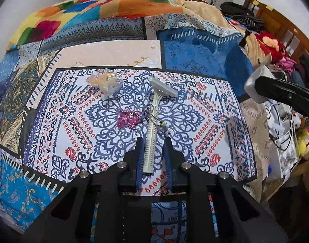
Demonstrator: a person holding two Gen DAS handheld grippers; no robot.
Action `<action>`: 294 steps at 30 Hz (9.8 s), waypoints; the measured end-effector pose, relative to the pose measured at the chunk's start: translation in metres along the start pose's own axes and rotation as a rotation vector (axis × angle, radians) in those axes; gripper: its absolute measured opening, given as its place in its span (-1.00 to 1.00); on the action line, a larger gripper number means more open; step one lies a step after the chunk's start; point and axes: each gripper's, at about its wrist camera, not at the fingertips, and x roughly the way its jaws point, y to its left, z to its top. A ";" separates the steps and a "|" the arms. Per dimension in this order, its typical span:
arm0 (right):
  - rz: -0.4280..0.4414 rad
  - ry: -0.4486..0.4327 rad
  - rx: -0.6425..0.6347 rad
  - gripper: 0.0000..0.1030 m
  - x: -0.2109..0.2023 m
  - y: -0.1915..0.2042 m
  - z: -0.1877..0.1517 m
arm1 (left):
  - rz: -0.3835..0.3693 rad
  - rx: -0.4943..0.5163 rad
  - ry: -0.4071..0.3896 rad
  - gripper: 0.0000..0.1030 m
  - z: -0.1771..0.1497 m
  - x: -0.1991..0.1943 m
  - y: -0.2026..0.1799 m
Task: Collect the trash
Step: 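Grasp the white tape roll with the right tool while the left tool grasps the white razor, then carry the tape roll and razor down to the white bucket, then open both tools to drop the tape roll and razor into the bucket, then move both tools back over the patterned mat, then grasp the purple item with the right tool while the left tool grasps the clear plastic bag, then carry the purple item and plastic bag down to the white bucket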
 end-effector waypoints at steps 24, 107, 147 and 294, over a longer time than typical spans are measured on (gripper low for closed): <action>0.037 -0.116 0.028 -0.29 -0.094 0.023 -0.004 | -0.035 -0.066 -0.230 -0.85 0.003 -0.154 -0.029; 0.255 0.470 -0.667 -0.27 0.059 0.451 -0.213 | 0.203 -0.867 0.078 -0.76 -0.419 -0.218 0.295; 0.284 0.008 -0.541 -0.18 -0.149 0.338 -0.137 | 0.384 -0.495 -0.315 -0.39 -0.300 -0.396 0.131; 0.160 -0.312 -0.333 -0.76 -0.218 0.273 -0.076 | 0.249 -0.294 -0.476 -0.68 -0.190 -0.403 0.100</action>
